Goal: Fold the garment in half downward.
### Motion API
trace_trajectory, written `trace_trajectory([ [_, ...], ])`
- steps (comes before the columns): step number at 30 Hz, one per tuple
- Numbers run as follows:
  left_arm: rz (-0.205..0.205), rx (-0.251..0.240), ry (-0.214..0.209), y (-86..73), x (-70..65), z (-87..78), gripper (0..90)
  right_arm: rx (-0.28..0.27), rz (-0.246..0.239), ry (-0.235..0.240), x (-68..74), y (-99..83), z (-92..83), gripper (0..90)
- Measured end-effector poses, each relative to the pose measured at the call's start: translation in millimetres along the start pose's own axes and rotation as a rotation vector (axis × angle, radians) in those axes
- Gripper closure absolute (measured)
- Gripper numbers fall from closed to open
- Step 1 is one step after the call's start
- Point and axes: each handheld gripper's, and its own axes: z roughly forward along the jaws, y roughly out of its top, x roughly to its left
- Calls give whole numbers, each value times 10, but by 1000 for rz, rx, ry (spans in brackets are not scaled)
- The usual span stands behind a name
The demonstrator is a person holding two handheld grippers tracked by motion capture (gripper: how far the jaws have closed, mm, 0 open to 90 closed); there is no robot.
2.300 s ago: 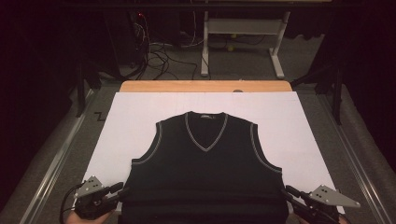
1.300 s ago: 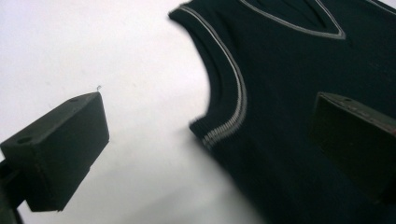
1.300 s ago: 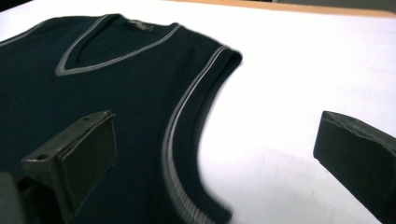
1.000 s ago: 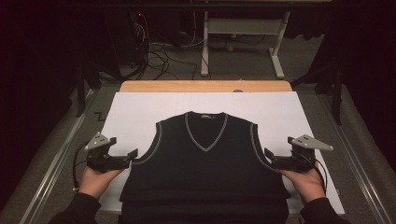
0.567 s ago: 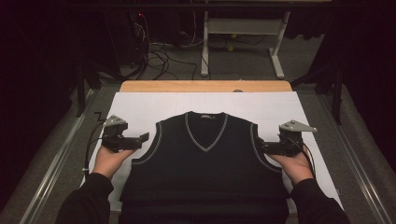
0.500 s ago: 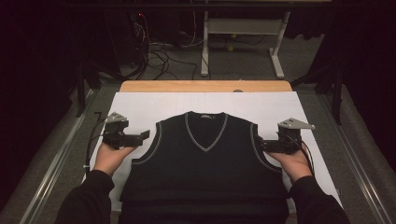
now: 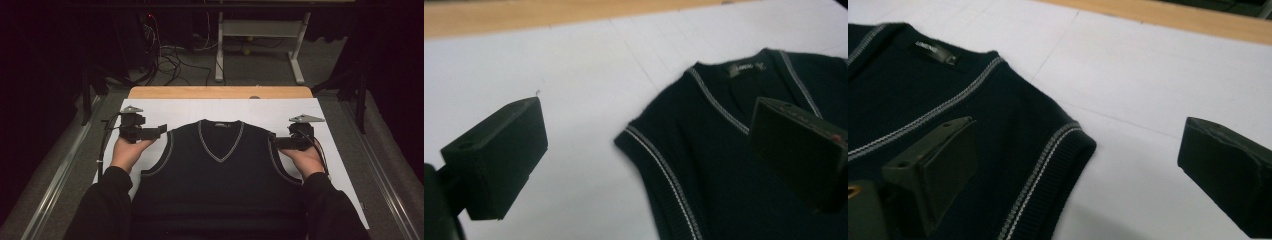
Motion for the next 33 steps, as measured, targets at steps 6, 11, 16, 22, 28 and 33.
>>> trace_trajectory([
  [6,-70,90,21,-35,-87,284,55,49,29,15,37,-19,159,165],
  [11,-108,214,74,-129,-104,583,120,108,54,4,23,-81,332,241],
  [16,-40,257,200,-163,-249,692,192,155,35,-17,52,-131,434,330],
  [22,-19,250,165,-168,-323,678,451,150,-10,7,191,-120,423,689],
  [28,-9,248,107,-166,-330,642,699,158,-22,28,260,-119,405,788],
  [33,-9,125,104,-76,-340,490,716,127,-44,6,246,-59,309,790],
])
